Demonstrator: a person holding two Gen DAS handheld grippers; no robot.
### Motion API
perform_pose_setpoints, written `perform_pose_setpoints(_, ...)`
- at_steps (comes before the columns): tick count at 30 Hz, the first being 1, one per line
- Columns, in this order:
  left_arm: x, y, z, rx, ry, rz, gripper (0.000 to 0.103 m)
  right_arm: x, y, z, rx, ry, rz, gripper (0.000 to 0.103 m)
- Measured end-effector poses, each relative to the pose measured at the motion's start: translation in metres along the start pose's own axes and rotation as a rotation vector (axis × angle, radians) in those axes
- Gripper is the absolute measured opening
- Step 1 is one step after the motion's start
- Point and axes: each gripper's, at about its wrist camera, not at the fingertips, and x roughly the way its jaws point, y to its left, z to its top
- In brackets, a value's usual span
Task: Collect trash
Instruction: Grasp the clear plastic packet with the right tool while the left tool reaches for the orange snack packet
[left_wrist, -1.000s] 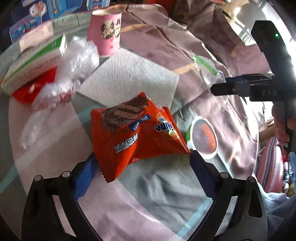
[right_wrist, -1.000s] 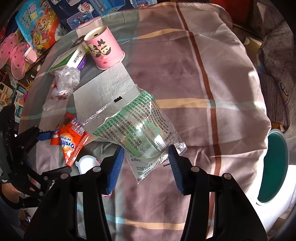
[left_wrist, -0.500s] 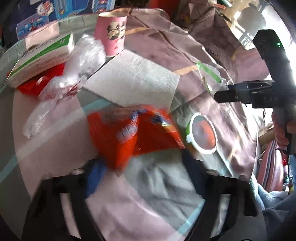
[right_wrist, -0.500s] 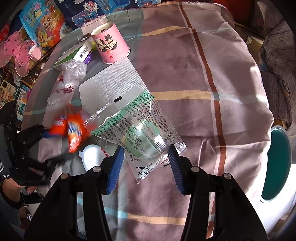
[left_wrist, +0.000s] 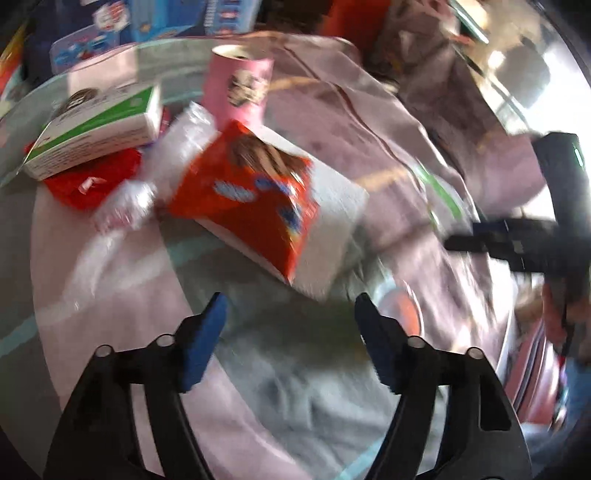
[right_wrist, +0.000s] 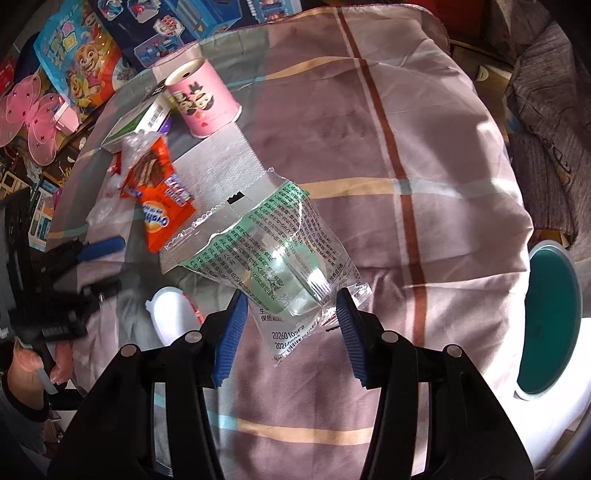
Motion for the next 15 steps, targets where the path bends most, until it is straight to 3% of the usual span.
perform_pose_setpoints(5,0.014,0.001,0.026,-0.117,-0.039,0.050,0.084,0.003,-0.017,0.014,0.003,-0.005,-0.029,0.048)
perform_pose_setpoints(9,0.024,-0.004,0.044,-0.198,-0.087,0.140,0.087,0.004,-0.035,0.024,0.022,-0.015,-0.041,0.048)
perform_pose_setpoints(12,0.038,-0.006,0.052,-0.211,-0.079,0.198,0.086,0.004,-0.043,0.026,0.028,-0.019,-0.035,0.048)
perform_pose_setpoints(13,0.042,-0.006,0.053,-0.214,-0.071,0.211,0.083,0.005,-0.045,0.026,0.029,-0.022,-0.033,0.048)
perform_pose_setpoints(15,0.046,-0.007,0.053,-0.207,-0.066,0.248,0.059,0.005,-0.049,0.026,0.036,-0.028,-0.029,0.048)
